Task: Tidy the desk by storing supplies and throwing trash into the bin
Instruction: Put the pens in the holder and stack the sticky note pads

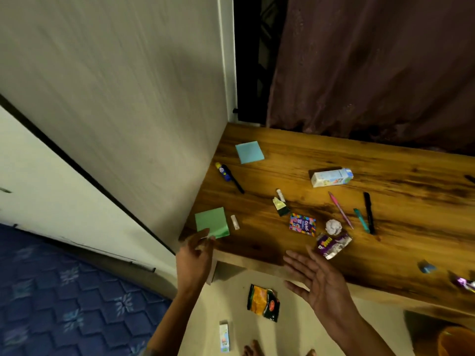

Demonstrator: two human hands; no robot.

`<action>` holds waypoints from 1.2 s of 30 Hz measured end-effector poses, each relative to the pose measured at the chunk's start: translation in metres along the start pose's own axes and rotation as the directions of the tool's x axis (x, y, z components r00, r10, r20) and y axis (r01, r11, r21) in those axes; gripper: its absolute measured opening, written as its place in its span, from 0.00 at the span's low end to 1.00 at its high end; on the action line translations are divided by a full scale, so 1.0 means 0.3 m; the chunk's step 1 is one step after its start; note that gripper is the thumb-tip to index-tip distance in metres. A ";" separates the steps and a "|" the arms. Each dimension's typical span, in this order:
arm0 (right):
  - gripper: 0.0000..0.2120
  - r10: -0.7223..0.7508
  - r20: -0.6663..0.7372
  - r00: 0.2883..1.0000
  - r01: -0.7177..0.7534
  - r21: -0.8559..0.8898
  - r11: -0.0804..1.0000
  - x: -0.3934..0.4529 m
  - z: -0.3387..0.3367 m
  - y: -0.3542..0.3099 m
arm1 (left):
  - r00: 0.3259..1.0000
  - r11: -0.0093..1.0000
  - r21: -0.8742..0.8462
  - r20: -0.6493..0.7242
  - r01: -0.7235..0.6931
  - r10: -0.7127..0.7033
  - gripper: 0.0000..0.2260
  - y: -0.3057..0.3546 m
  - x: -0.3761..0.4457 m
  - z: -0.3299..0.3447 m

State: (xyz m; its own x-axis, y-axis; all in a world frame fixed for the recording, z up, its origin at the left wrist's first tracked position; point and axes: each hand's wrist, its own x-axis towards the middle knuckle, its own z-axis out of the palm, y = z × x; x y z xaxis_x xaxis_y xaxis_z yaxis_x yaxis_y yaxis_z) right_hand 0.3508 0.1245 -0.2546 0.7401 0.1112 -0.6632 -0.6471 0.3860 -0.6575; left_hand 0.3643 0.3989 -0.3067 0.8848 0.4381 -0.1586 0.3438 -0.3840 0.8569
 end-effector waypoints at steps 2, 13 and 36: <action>0.27 0.000 -0.011 1.000 0.000 0.002 1.000 0.008 0.027 -0.016 | 0.997 0.991 0.111 -0.004 -0.077 0.078 0.15 -0.019 0.060 0.000; 0.27 -0.009 -0.059 0.998 0.008 -0.013 1.000 0.042 0.069 -0.056 | 0.770 0.616 0.462 0.402 -0.638 0.496 0.55 -0.089 0.310 0.020; 0.11 -0.051 -0.191 0.980 0.027 -0.128 0.991 -0.012 -0.132 0.036 | 0.797 0.633 0.526 0.543 -0.568 0.264 0.58 0.012 -0.177 0.199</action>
State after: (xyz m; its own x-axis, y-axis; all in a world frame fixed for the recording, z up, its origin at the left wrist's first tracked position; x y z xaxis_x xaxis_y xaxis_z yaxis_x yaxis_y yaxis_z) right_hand 0.3338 0.0919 -0.2735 0.7239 -0.0853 -0.6847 -0.6450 0.2686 -0.7154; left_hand 0.3372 0.3258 -0.3244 0.9668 -0.1939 -0.1667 -0.1199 -0.9195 0.3744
